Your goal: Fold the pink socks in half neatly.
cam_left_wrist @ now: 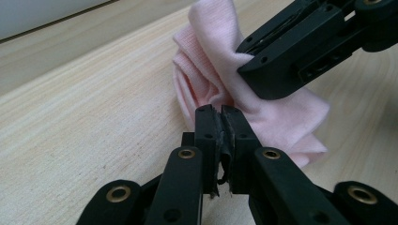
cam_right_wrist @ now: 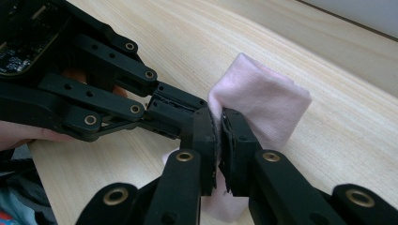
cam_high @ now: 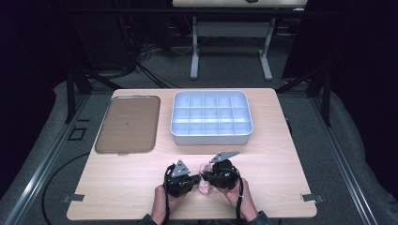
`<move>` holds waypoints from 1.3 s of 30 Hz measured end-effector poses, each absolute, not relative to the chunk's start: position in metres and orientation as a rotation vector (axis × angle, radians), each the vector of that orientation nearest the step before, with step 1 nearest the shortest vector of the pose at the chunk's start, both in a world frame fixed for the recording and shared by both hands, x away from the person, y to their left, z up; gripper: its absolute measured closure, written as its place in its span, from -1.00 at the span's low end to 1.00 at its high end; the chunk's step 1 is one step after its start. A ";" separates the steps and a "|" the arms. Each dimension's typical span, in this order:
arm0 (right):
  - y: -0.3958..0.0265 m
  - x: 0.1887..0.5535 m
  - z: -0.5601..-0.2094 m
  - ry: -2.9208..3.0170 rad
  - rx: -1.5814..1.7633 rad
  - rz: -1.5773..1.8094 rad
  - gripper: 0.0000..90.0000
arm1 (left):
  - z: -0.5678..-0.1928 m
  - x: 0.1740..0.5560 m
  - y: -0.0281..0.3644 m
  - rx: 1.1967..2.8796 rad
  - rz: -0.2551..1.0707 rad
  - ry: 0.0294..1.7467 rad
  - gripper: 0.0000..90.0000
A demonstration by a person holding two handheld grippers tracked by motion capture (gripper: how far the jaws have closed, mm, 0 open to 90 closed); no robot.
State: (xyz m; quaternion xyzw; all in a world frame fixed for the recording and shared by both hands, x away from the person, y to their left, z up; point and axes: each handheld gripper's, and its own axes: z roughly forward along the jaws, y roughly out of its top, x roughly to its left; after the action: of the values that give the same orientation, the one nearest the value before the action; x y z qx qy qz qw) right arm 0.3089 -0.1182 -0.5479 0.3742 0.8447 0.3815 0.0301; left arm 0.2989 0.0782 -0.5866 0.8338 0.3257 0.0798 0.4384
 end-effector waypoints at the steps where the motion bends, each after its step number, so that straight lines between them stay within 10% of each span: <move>1: -0.118 0.309 -0.549 2.603 1.154 1.182 0.89 | -0.586 0.299 0.079 2.078 0.193 0.811 0.91; 39: -0.110 0.309 -0.561 2.562 1.176 1.077 0.88 | -0.553 0.326 0.084 1.985 0.169 0.668 0.99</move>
State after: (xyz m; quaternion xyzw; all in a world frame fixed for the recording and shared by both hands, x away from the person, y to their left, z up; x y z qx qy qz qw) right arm 0.3094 -0.1103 -0.5611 0.3890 0.8473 0.3563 0.0618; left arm 0.3261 0.0841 -0.5533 0.8198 0.2759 0.0697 0.4969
